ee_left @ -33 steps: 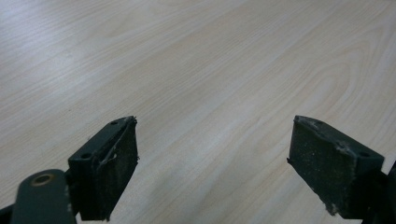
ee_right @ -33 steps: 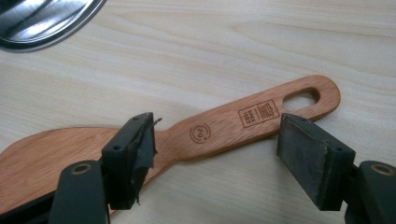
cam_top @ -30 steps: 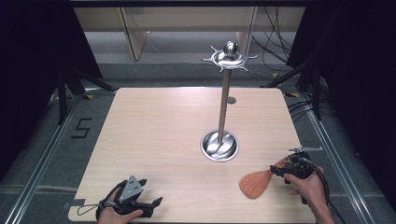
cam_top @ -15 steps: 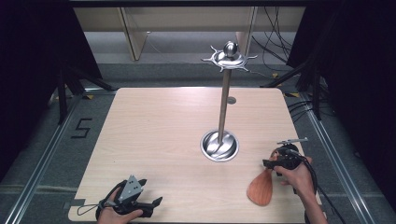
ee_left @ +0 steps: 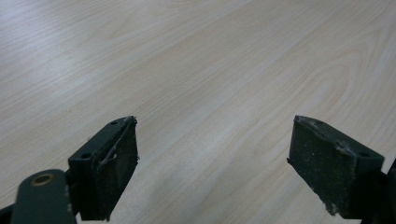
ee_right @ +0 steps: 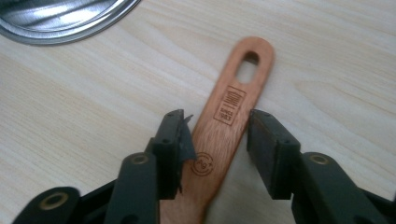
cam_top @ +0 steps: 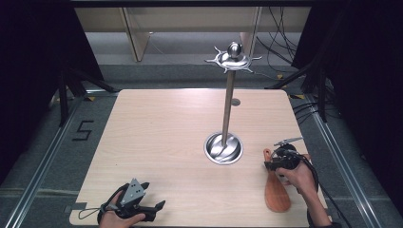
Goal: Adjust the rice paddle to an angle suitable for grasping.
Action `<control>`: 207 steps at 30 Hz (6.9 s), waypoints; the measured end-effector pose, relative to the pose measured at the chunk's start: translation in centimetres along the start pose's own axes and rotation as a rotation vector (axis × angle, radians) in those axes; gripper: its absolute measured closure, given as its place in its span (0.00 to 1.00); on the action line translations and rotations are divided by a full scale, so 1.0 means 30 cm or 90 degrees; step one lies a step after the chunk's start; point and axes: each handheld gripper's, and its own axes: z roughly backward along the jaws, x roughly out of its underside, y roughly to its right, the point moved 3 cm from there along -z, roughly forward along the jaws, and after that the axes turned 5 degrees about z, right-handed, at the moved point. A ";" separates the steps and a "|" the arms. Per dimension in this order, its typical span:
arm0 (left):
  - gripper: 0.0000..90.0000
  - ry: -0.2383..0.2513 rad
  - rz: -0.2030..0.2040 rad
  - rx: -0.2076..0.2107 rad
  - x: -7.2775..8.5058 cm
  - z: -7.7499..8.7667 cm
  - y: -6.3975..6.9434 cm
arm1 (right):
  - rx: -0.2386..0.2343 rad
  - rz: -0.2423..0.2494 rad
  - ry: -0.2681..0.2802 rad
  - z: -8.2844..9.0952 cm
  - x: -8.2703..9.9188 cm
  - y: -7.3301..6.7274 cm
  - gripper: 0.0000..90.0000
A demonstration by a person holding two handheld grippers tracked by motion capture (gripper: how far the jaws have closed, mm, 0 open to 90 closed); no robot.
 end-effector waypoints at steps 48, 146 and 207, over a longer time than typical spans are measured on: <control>0.17 -0.018 -0.021 -0.005 0.002 0.010 -0.012 | -0.081 0.325 -0.278 0.043 0.019 -0.156 0.73; 0.17 -0.004 -0.015 -0.004 -0.001 0.010 -0.014 | -0.058 0.299 0.425 0.816 -0.514 -0.273 0.74; 0.17 -0.010 -0.004 -0.007 0.004 0.007 -0.010 | -0.090 0.211 0.413 0.721 -0.457 -0.230 0.49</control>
